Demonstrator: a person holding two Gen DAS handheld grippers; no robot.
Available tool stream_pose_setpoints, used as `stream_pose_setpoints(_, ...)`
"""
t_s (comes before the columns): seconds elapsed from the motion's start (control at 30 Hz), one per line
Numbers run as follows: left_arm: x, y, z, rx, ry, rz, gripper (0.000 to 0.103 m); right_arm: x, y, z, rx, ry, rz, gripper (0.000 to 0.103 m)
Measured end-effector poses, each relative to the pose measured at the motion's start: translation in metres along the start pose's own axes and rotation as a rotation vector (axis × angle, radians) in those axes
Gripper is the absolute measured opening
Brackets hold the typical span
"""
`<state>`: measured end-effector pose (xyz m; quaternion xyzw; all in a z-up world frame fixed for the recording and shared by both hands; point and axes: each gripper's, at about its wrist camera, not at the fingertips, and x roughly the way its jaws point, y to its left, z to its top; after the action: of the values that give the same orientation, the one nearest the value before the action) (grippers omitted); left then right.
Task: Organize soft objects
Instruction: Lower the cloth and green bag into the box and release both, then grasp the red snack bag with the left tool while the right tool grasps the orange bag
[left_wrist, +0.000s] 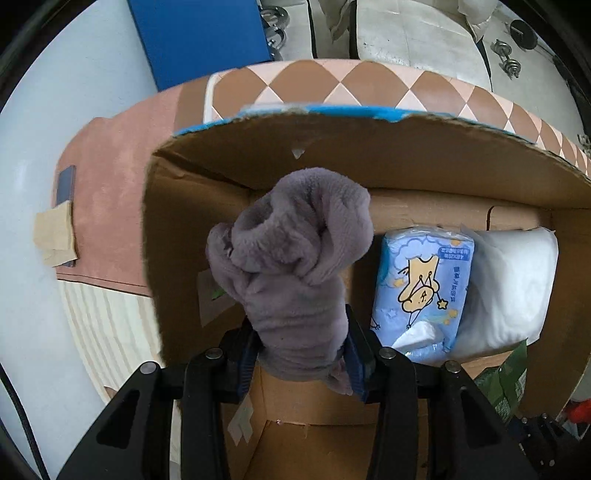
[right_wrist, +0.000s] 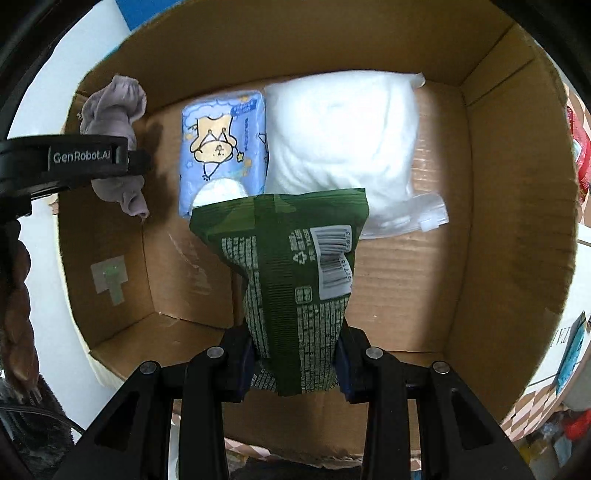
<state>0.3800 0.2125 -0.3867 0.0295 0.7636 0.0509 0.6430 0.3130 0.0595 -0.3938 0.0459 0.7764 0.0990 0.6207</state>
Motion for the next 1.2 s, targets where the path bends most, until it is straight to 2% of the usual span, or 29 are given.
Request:
stream_pose_setpoints(0.07, 0.002, 0.002, 0.001, -0.02, 0.011, -0.032, 0.045, 0.008, 0.0, 0.005, 0.013, 0.028, 0.014, 0.041)
stream_pose_setpoints(0.13, -0.001, 0.005, 0.0, -0.031, 0.001, -0.071, 0.047, 0.013, -0.001, 0.008, 0.02, 0.059, 0.03, 0.054)
stream_pose_setpoints(0.17, -0.004, 0.006, 0.0, -0.035, -0.005, -0.08, 0.048, 0.014, -0.001, 0.008, 0.013, 0.065, 0.028, 0.072)
stream_pose_setpoints(0.2, -0.007, 0.007, 0.0, -0.039, -0.013, -0.09, 0.053, 0.012, -0.001, 0.007, 0.004, 0.058, 0.02, 0.086)
stream_pose_setpoints(0.23, -0.01, 0.009, 0.0, -0.046, -0.02, -0.094, 0.063, 0.01, 0.0, 0.007, 0.0, 0.047, 0.012, 0.089)
stream_pose_setpoints(0.37, -0.026, 0.014, -0.006, -0.058, -0.057, -0.111, 0.074, 0.003, -0.002, 0.004, -0.003, 0.032, 0.003, 0.089)
stream_pose_setpoints(0.47, -0.037, 0.014, -0.018, -0.061, -0.085, -0.132, 0.086, -0.005, -0.005, 0.0, -0.009, 0.012, -0.005, 0.103)
stream_pose_setpoints(0.53, -0.046, 0.014, -0.032, -0.06, -0.119, -0.14, 0.099, -0.014, -0.006, -0.003, -0.018, -0.007, -0.01, 0.103)
stream_pose_setpoints(0.8, -0.068, 0.017, -0.094, -0.093, -0.234, -0.197, 0.099, -0.048, -0.004, -0.025, -0.057, -0.13, -0.064, 0.103)
stream_pose_setpoints(1.1, -0.074, 0.02, -0.158, -0.152, -0.304, -0.224, 0.099, -0.074, -0.008, -0.073, -0.086, -0.267, -0.113, 0.103)
stream_pose_setpoints(1.2, -0.08, 0.017, -0.175, -0.158, -0.325, -0.236, 0.099, -0.081, -0.009, -0.093, -0.096, -0.307, -0.093, 0.103)
